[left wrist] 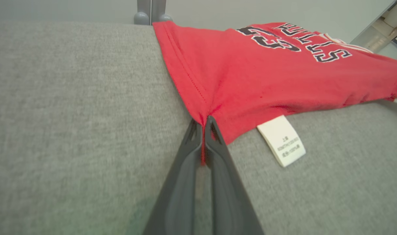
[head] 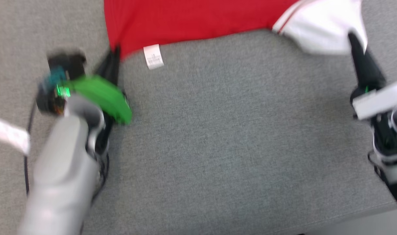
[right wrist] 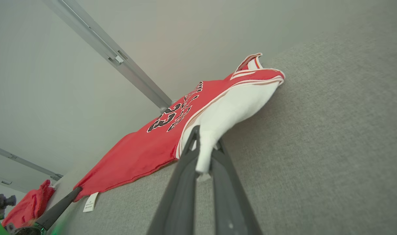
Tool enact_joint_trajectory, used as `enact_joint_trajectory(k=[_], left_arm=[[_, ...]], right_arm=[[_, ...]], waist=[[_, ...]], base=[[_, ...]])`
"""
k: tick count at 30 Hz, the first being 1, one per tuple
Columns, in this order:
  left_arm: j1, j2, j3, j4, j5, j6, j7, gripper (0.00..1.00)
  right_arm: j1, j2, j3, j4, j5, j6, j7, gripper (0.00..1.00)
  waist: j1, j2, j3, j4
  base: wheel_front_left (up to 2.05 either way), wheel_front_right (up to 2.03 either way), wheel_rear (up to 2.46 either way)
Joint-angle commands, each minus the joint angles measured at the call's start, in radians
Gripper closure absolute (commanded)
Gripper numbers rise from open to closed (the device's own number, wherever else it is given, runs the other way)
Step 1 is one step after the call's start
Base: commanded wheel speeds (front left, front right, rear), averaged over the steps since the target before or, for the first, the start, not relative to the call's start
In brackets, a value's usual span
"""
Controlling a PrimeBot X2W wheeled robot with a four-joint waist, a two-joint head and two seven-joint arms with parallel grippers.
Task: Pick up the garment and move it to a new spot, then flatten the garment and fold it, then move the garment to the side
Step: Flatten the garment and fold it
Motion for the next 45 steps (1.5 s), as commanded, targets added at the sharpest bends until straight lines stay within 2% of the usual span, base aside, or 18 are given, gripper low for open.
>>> enact_joint_trajectory(k=[1,7,11,15,18,22,31,38,45], left_arm=[[0.104,0.015,-0.003,-0.05,-0.005,0.02,0.002,1.0],[0.532,0.048,-0.04,-0.279,-0.012,0.109,0.032,1.0],[0.774,0.04,-0.043,-0.432,-0.055,0.17,0.045,1.0],[0.954,0.028,-0.027,-0.582,-0.107,0.227,0.044,1.0],[1.026,0.014,-0.037,-0.665,-0.136,0.241,0.066,1.0],[1.009,0.024,-0.06,-0.71,-0.134,0.249,0.116,1.0],[0.769,0.04,-0.071,-0.731,-0.102,0.267,0.267,1.0],[0.613,0.045,-0.084,-0.68,-0.095,0.272,0.375,1.0],[0.546,0.031,-0.079,-0.595,-0.11,0.282,0.413,1.0]], right_arm=[[0.083,-0.021,0.011,-0.024,0.009,0.001,-0.017,1.0],[0.367,-0.046,0.034,-0.061,0.032,0.0,-0.055,1.0],[0.535,-0.065,0.02,-0.066,0.048,0.0,-0.07,1.0],[0.709,-0.086,-0.008,-0.102,0.083,0.0,-0.077,1.0],[0.807,-0.098,-0.046,-0.131,0.111,0.0,-0.089,1.0],[0.808,-0.116,-0.08,-0.168,0.117,0.0,-0.073,1.0],[0.53,-0.148,-0.06,-0.133,0.035,0.0,0.087,1.0],[0.337,-0.155,-0.04,-0.069,-0.034,0.0,0.217,1.0],[0.197,-0.124,-0.026,0.021,-0.098,0.0,0.263,1.0]], waist=[[-0.0001,0.0,-0.152,-0.02],[-0.0001,0.0,-0.278,-0.029],[-0.0001,0.0,-0.339,-0.022],[-0.0001,0.0,-0.362,-0.005],[-0.0001,0.0,-0.352,0.018],[-0.0001,0.0,-0.324,0.027],[-0.0001,0.0,-0.29,0.034],[-0.0001,0.0,-0.278,0.056],[-0.0001,0.0,-0.259,0.069]], base=[[0.0,0.0,0.0],[0.0,0.0,0.0],[0.0,0.0,0.0],[0.0,0.0,0.0],[0.0,0.0,0.0],[0.0,0.0,0.0],[0.0,0.0,0.0],[0.0,0.0,0.0],[0.0,0.0,0.0]])
